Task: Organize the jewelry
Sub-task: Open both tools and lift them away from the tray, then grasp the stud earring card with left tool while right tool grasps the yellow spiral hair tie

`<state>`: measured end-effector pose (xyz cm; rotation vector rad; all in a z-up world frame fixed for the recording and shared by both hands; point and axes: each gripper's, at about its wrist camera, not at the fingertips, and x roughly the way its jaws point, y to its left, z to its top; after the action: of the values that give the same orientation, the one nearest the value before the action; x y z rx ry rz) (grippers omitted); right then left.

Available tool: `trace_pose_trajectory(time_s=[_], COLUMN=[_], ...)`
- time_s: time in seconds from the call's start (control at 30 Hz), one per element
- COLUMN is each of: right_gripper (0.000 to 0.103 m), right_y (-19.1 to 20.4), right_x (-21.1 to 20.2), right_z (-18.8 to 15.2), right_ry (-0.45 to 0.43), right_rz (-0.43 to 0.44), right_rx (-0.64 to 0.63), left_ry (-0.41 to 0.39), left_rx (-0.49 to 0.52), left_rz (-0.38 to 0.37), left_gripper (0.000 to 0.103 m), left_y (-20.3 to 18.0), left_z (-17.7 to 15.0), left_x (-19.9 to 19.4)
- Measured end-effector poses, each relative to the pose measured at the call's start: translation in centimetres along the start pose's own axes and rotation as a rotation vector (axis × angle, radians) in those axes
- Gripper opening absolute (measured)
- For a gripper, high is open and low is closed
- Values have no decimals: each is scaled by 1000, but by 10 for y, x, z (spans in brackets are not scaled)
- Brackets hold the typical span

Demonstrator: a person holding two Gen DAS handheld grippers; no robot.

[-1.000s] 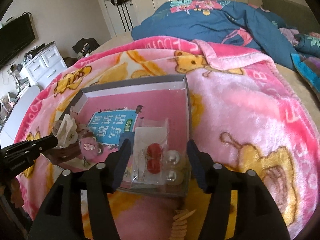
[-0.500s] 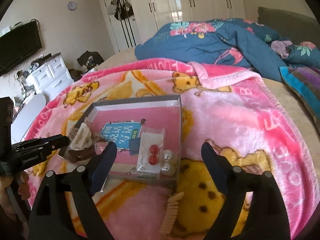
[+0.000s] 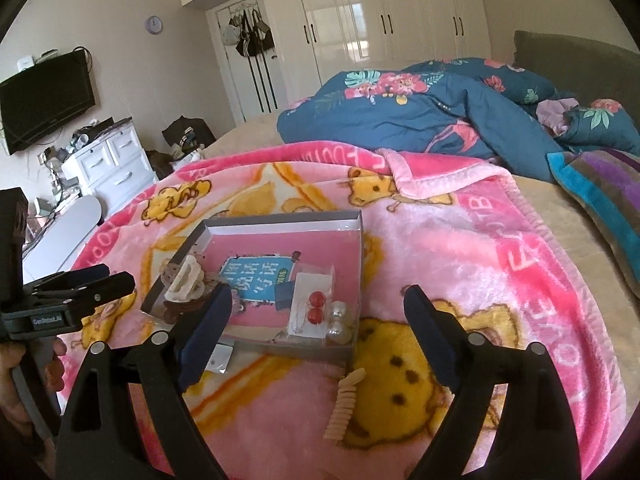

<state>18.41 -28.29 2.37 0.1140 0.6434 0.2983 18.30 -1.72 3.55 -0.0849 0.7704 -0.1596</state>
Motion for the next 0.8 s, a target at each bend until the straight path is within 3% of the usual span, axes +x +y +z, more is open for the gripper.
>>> trace_pose_trajectory(time_s=[0.5,0.8], right_gripper=[87,87], right_y=[-4,-12], right_x=[-28,-18], right_z=[-19,-48], right_ry=[-3,75], right_rz=[-14,-24], right_rx=[-13,-10], left_ry=[-5,80], left_rx=[1,-34], left_rz=[23,21], left_gripper=[93,93], left_y=[0,6], left_z=[-22,-50], left_x=[-24,-4])
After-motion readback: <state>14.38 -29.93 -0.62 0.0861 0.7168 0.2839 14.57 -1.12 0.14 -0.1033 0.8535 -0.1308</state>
